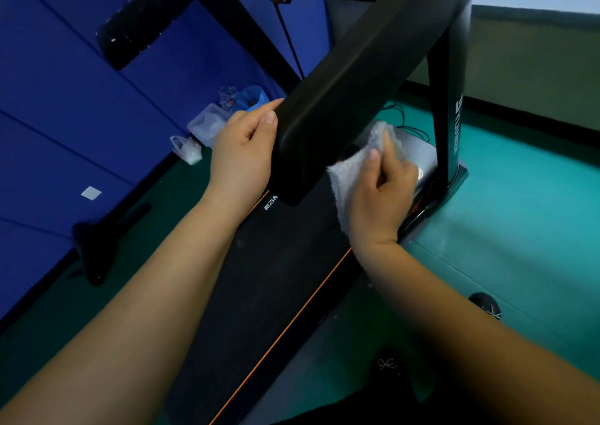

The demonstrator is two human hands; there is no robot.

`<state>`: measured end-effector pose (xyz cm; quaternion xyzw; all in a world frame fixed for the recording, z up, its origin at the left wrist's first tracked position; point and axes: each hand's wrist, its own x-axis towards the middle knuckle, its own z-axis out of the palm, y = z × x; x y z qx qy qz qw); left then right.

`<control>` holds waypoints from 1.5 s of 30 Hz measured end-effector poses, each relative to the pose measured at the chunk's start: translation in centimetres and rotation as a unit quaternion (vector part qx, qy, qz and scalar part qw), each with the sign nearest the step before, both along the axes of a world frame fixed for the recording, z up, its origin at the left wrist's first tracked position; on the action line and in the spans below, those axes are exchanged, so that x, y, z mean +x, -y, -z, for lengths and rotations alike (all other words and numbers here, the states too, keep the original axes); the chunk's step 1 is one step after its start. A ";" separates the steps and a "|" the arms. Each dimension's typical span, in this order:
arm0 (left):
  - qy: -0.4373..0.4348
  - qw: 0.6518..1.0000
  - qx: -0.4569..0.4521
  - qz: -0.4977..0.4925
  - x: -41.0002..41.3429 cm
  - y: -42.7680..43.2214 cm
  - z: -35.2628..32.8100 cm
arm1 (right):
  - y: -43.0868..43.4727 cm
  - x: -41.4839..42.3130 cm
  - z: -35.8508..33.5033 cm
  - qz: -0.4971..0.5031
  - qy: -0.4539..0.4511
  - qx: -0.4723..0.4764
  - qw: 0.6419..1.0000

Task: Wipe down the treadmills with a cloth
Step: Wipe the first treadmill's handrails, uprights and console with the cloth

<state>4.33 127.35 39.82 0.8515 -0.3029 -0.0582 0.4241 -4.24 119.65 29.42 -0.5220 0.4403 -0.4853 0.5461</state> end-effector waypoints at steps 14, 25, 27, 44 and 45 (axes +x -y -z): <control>-0.075 0.993 -0.087 -0.009 -0.1 -0.8 0.4 | 6.4 0.8 -3.9 -0.020 -0.072 -0.193 0.978; 0.020 0.997 0.069 -0.025 -1.0 -1.8 0.5 | 11.0 2.3 -12.3 -0.281 -0.357 -0.557 0.695; 0.012 0.997 0.068 -0.022 -1.3 -2.0 0.5 | 13.3 2.6 -12.6 -0.251 -0.387 -0.515 0.722; -0.024 0.997 0.071 0.003 -0.8 -2.2 -0.6 | 14.2 1.5 -10.1 -0.232 -0.301 -0.478 0.792; -0.017 0.998 0.062 0.001 -0.9 -2.0 -0.7 | 15.9 1.6 -9.8 -0.209 -0.307 -0.450 0.812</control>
